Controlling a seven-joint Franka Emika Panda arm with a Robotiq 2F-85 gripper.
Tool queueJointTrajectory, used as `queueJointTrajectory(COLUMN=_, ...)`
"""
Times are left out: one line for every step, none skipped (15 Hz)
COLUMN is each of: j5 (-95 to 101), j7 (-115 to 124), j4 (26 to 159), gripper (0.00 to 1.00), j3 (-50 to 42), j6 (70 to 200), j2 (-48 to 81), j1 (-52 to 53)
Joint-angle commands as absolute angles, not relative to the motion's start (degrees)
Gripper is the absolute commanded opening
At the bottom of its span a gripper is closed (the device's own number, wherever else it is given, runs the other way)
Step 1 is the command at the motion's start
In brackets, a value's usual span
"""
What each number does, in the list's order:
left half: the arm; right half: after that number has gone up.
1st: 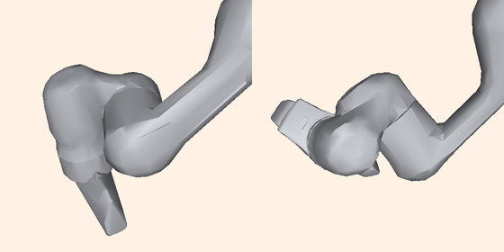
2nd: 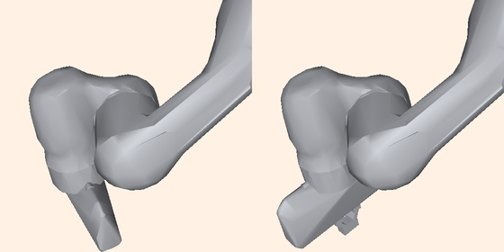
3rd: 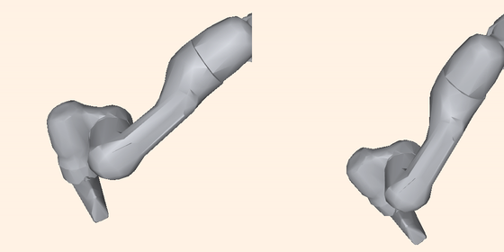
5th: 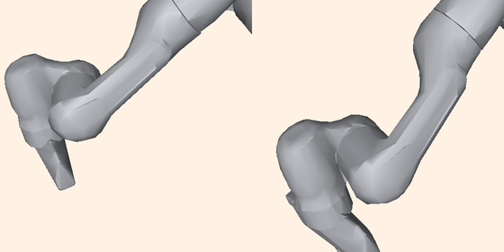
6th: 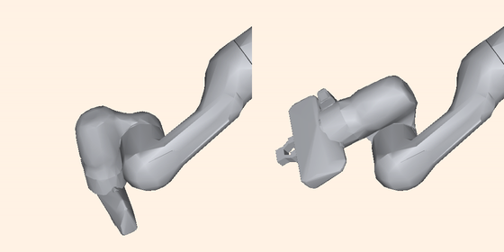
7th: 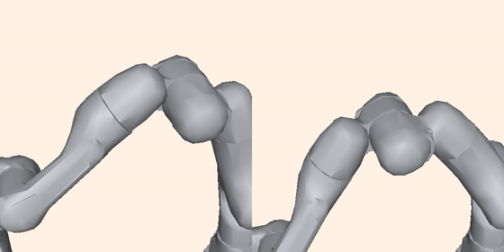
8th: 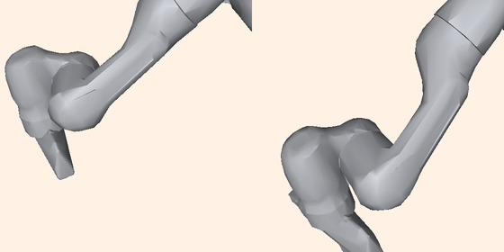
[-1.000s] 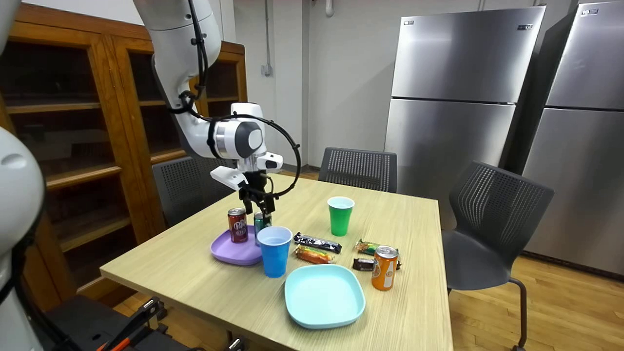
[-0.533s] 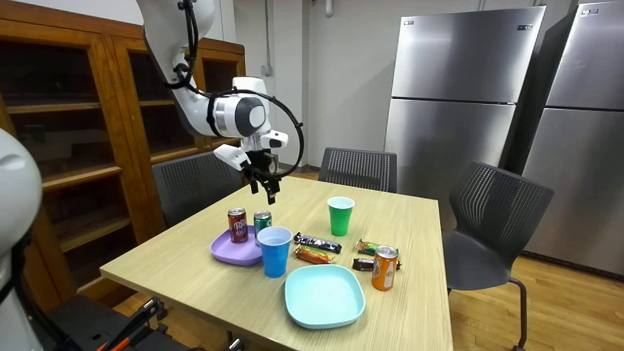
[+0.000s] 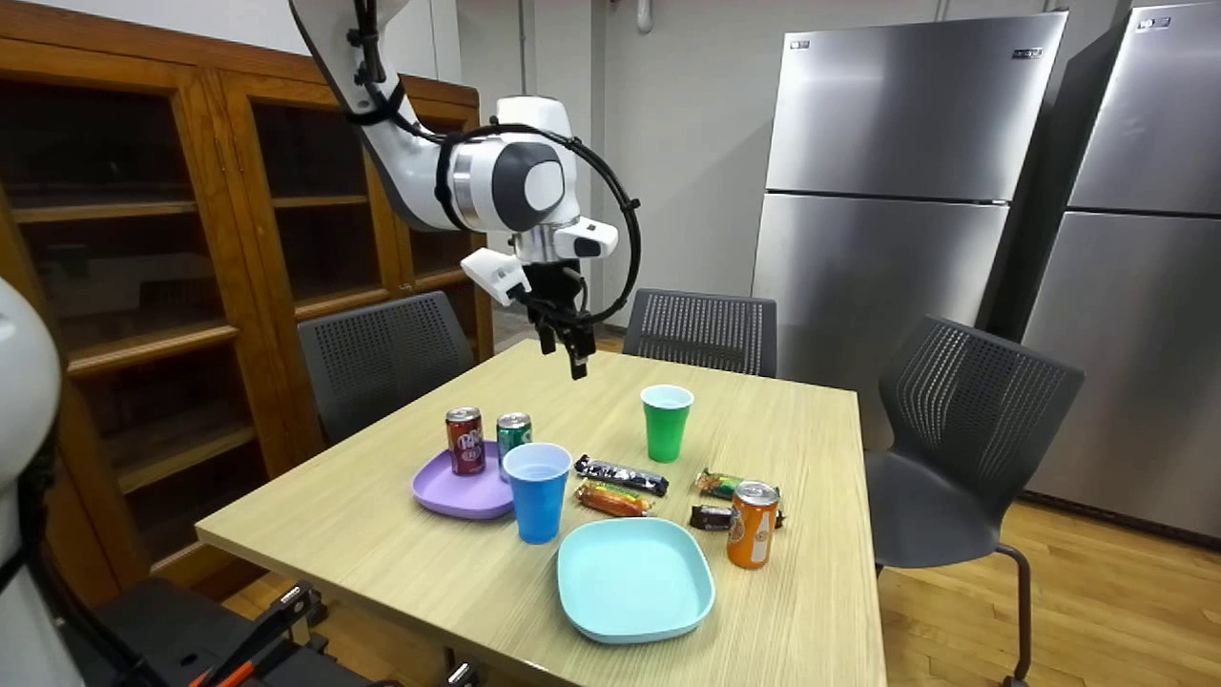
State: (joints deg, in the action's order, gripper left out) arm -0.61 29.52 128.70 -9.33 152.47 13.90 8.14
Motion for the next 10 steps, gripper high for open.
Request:
queueJointTrajectory(j5=0.1, j7=32.2, j4=132.6, gripper=1.00, j3=-10.4, j6=152.0, j2=9.3, j1=5.1)
queueJointTrajectory(j5=0.1, j7=32.5, j4=133.2, gripper=1.00, j3=-10.9, j6=152.0, j2=8.8, j1=4.3)
queueJointTrajectory(j5=-0.1, j7=32.3, j4=133.7, gripper=1.00, j3=-11.2, j6=151.7, j2=8.2, j1=3.3)
queueJointTrajectory(j5=0.4, j7=32.9, j4=134.1, gripper=1.00, j3=-11.8, j6=151.6, j2=7.9, j1=2.7)
queueJointTrajectory(j5=0.4, j7=32.5, j4=134.6, gripper=1.00, j3=-12.1, j6=151.5, j2=7.4, j1=1.8)
queueJointTrajectory(j5=0.2, j7=32.7, j4=135.2, gripper=1.00, j3=-12.2, j6=151.4, j2=6.7, j1=1.2)
queueJointTrajectory(j5=-0.2, j7=31.0, j4=132.8, gripper=1.00, j3=-11.2, j6=152.5, j2=10.0, j1=1.1)
queueJointTrajectory(j5=-0.2, j7=31.0, j4=133.2, gripper=1.00, j3=-11.4, j6=152.5, j2=9.6, j1=0.6)
queueJointTrajectory(j5=-0.2, j7=31.0, j4=133.6, gripper=1.00, j3=-11.5, j6=152.5, j2=9.3, j1=0.2)
queueJointTrajectory(j5=-0.2, j7=31.0, j4=133.8, gripper=1.00, j3=-11.5, j6=152.5, j2=9.0, j1=0.1)
